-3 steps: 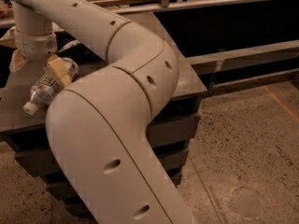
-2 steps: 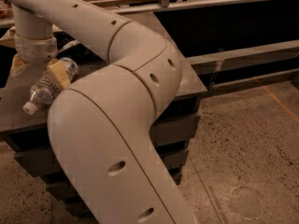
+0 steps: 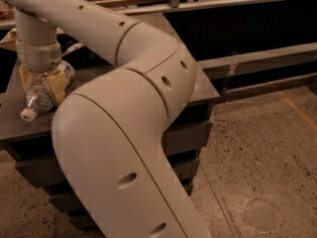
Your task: Place blue plastic bottle upright
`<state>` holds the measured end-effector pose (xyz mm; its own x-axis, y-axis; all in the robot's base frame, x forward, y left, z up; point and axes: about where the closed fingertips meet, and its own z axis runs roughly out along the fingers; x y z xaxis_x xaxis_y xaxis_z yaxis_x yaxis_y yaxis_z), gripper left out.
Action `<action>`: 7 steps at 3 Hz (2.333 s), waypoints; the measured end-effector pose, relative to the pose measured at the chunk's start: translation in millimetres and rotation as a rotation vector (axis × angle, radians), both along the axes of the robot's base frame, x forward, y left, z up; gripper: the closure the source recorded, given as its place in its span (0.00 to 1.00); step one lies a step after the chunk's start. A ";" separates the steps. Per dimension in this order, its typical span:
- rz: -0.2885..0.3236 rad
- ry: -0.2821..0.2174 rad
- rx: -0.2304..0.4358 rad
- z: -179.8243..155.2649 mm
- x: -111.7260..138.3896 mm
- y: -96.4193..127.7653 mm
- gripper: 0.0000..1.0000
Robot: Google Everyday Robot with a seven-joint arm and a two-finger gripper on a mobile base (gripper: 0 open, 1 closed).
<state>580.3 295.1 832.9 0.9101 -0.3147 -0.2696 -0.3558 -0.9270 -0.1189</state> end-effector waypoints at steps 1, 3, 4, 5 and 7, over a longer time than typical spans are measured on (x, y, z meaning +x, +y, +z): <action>0.005 0.003 -0.003 1.4 -0.7 -0.4 0.65; -0.090 -0.074 -0.015 28.3 5.8 -10.8 1.00; -0.188 -0.103 0.052 50.1 4.4 -26.3 1.00; -0.284 -0.113 0.186 69.9 -10.0 -53.3 1.00; -0.374 -0.031 0.486 56.1 -66.7 -101.3 1.00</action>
Offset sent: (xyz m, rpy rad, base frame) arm -0.0072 -0.0202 0.0318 -0.0783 -0.0319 -0.0203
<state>513.6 193.8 889.0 0.7711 -0.4622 -0.4378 -0.6365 -0.5769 -0.5120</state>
